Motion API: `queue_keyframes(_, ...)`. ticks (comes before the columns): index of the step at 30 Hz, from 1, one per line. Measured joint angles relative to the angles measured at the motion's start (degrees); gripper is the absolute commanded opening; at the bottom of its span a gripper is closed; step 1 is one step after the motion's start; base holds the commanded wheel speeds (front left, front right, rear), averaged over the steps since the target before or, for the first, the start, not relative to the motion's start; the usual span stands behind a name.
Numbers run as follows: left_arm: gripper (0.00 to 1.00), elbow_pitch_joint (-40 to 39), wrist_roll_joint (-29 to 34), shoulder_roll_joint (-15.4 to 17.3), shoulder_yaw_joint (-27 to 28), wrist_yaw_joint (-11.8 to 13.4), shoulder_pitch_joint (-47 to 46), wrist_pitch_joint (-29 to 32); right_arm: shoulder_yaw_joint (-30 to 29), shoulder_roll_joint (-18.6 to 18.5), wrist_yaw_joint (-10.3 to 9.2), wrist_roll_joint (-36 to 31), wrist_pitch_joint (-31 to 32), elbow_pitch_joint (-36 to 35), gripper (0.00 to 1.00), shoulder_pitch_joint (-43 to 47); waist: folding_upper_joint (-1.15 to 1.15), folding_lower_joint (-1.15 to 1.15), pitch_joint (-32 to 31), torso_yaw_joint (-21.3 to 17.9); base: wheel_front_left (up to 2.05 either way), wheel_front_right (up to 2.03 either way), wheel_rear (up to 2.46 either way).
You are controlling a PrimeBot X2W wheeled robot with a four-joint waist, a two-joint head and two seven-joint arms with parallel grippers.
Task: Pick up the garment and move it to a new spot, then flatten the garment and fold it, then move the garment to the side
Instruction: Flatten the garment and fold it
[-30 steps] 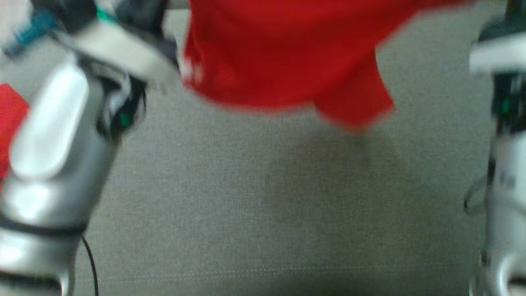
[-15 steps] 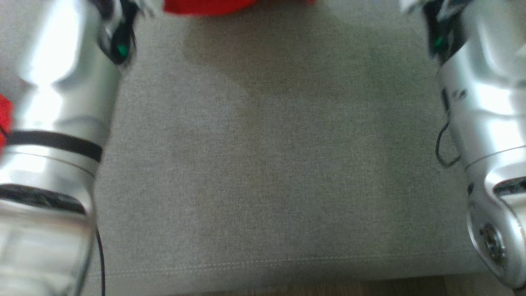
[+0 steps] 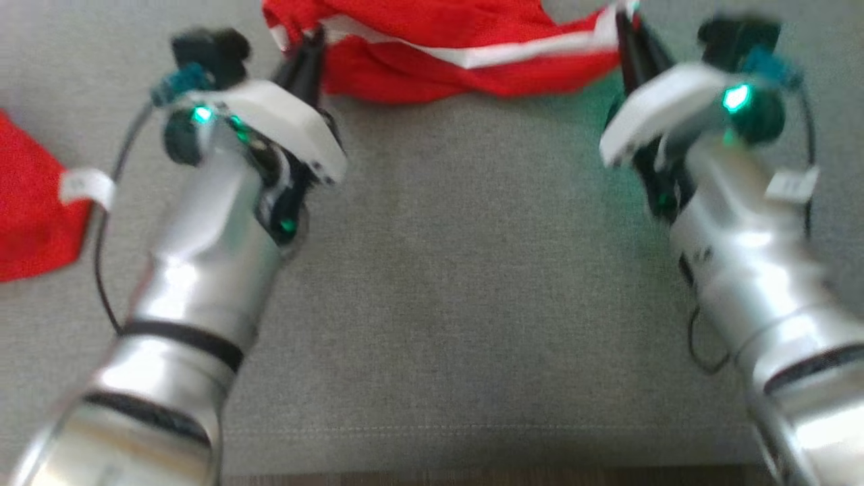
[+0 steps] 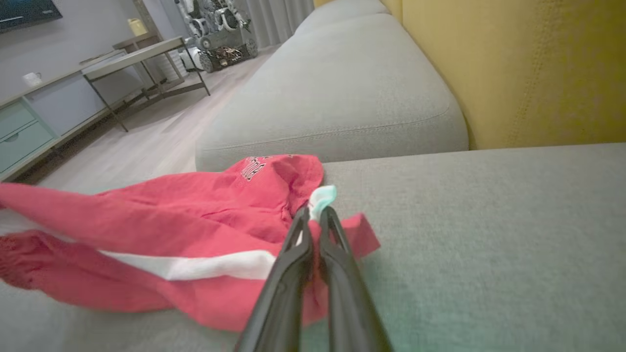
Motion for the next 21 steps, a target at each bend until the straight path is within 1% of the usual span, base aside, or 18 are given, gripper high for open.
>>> queue_keyframes(1, 0.0, 0.0, 0.0, 0.0, 0.0, 0.0, 0.0, 0.0, 0.0, 0.0, 0.0, 0.0, 0.0, 0.0, 0.0, 0.0, 0.0, 0.0, 0.0, 0.0, 0.0, 0.0, 0.0)
queue_keyframes(4, 0.0, -7.94, 0.38, -0.09, 0.99, 0.0, 7.12, -0.01, 0.86, 0.0, 0.0, 0.85, -0.59, -2.26, 0.0, 5.88, 0.0, 0.0, -1.78, 0.44, 0.0, 0.0, 0.0)
queue_keyframes(5, 0.0, -13.38, 2.03, 0.33, 1.92, 0.0, 17.5, -0.01, 0.6, 0.0, 0.0, 0.77, -0.64, -6.12, 0.0, 13.81, 0.0, 0.0, -4.02, 0.46, 0.0, 0.0, 0.0)
queue_keyframes(8, 0.0, -17.82, 4.15, 1.27, 1.37, 0.0, 27.44, 0.0, -2.31, -0.05, 0.0, -0.66, -0.65, -12.76, 0.0, 22.95, 0.0, 0.0, -6.47, 0.32, 0.0, 0.0, 0.0)
queue_keyframes(12, 0.0, -23.72, 4.77, 2.49, 1.37, 0.0, 36.38, 0.0, -8.65, -0.22, 0.0, -3.1, -0.65, -23.74, 0.0, 35.86, 0.0, 0.0, -9.43, 0.07, 0.0, 0.0, 0.0)
queue_keyframes(16, 0.0, -29.16, 5.41, 4.34, 3.53, 0.09, 43.05, 0.0, -12.46, 0.09, 0.0, -5.53, -0.63, -34.3, 0.0, 49.22, 0.0, -0.01, -11.82, -0.4, 0.0, 0.0, 0.0)
queue_keyframes(18, 0.0, -31.51, 5.94, 5.35, 4.23, 0.82, 46.69, 0.0, -14.36, 0.58, 0.0, -6.61, 0.41, -40.03, 0.0, 55.76, 0.0, -0.01, -12.88, -0.7, 0.0, 0.0, 0.0)
queue_keyframes(21, 0.0, -35.96, 6.83, 6.62, 5.14, 2.66, 52.21, 0.0, -16.58, 1.16, 0.0, -7.97, 4.08, -49.46, 0.0, 64.42, 0.0, -0.01, -14.31, -1.04, 0.0, 0.0, 0.0)
